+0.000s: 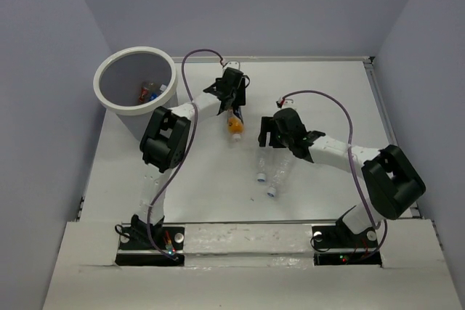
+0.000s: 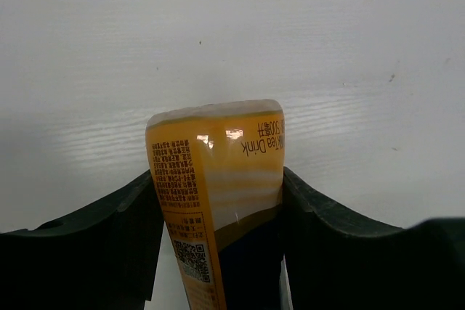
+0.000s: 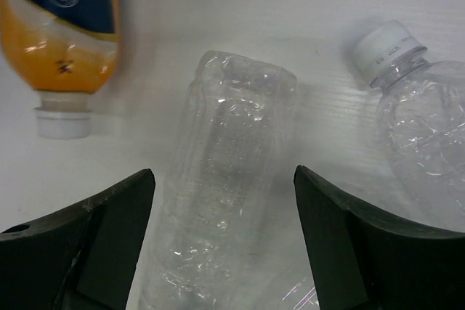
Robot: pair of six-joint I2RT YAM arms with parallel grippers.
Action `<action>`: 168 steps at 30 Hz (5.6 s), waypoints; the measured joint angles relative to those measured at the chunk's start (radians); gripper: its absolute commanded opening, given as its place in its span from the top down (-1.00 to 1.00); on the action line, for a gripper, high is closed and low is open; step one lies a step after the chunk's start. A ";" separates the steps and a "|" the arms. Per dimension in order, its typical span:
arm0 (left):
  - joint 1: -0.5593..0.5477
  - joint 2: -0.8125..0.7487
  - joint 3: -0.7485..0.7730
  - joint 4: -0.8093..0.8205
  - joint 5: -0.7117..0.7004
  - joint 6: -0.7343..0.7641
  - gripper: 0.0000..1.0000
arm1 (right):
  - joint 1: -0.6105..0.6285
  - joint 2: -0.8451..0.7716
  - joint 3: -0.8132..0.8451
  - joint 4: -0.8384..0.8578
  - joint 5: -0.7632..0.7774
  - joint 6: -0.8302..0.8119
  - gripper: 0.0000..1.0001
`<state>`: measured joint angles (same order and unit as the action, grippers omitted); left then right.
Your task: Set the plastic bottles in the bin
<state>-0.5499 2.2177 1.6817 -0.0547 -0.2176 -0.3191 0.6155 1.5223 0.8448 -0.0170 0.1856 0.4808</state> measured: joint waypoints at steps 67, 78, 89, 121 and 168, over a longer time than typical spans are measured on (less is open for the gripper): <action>0.434 -1.228 -0.436 0.246 -0.288 0.042 -0.98 | 0.275 0.349 1.280 0.039 -0.035 -0.259 -0.03; 0.434 -1.634 -0.486 0.025 0.177 -0.103 -0.98 | 0.366 0.747 1.551 -0.031 -0.063 -0.362 -0.70; 0.434 -1.577 -0.407 -0.104 0.754 -0.142 -0.98 | 0.394 0.519 1.274 -0.111 -0.091 -0.417 -0.58; -0.483 -0.483 -0.439 -0.054 0.184 -0.020 -0.98 | -0.401 -0.153 0.109 -0.300 -0.158 -0.257 -0.76; 0.225 -1.093 -0.137 -0.076 -0.028 0.043 0.18 | -0.286 -0.108 0.018 -0.150 -0.449 -0.179 0.20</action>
<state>-0.3252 1.1248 1.5448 -0.1303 -0.2455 -0.2756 0.3298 1.4147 0.8631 -0.1673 -0.2630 0.3016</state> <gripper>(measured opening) 0.751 0.720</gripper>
